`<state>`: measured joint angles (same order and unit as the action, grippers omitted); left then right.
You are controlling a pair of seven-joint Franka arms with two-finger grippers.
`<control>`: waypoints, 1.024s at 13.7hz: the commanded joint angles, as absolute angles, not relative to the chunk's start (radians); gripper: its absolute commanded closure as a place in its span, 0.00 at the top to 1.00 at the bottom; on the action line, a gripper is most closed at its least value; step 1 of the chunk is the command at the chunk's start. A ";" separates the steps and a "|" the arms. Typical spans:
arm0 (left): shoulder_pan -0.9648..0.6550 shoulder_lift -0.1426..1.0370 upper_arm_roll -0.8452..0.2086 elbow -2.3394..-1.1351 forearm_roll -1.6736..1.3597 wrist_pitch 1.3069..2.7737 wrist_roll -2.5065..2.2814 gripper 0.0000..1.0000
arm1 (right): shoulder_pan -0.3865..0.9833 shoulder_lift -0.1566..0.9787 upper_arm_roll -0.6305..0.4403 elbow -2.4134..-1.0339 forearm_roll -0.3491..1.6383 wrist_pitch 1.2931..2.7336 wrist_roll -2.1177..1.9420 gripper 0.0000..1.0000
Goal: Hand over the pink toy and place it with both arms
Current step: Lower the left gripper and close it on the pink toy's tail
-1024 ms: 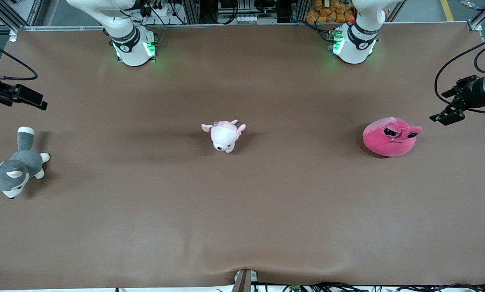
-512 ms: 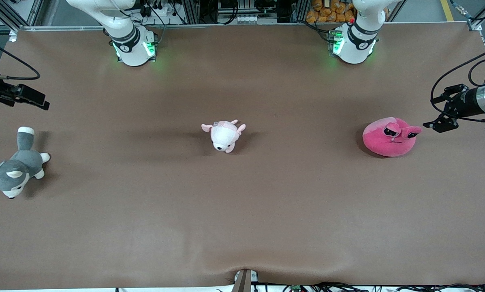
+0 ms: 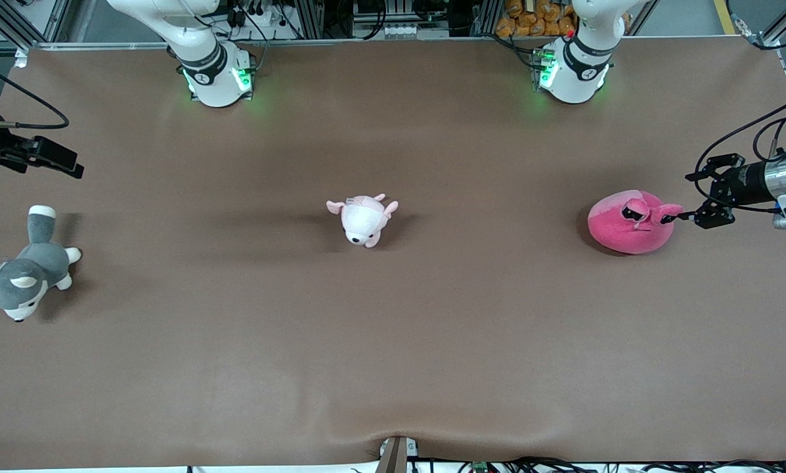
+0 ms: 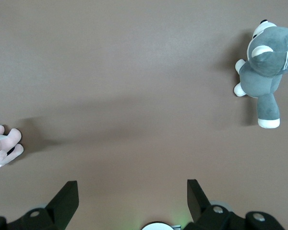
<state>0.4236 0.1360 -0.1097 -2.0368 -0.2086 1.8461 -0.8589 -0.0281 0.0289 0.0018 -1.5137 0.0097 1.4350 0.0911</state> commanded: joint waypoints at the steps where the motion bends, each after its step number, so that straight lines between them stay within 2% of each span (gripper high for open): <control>1: 0.437 0.172 -0.115 -2.005 -0.235 1.853 -0.864 1.00 | -0.025 0.026 0.002 -1.514 0.008 1.436 0.092 1.00; 9: 0.433 0.218 -0.115 -1.994 -0.281 1.853 -0.865 0.99 | -0.017 0.032 0.002 -1.513 0.008 1.440 0.095 1.00; 12: 0.436 0.225 -0.115 -1.980 -0.284 1.853 -0.862 0.87 | -0.014 0.032 0.002 -1.513 0.008 1.442 0.097 1.00; 14: 0.433 0.225 -0.117 -1.980 -0.284 1.852 -0.864 0.85 | -0.014 0.034 0.002 -1.514 0.008 1.448 0.095 1.00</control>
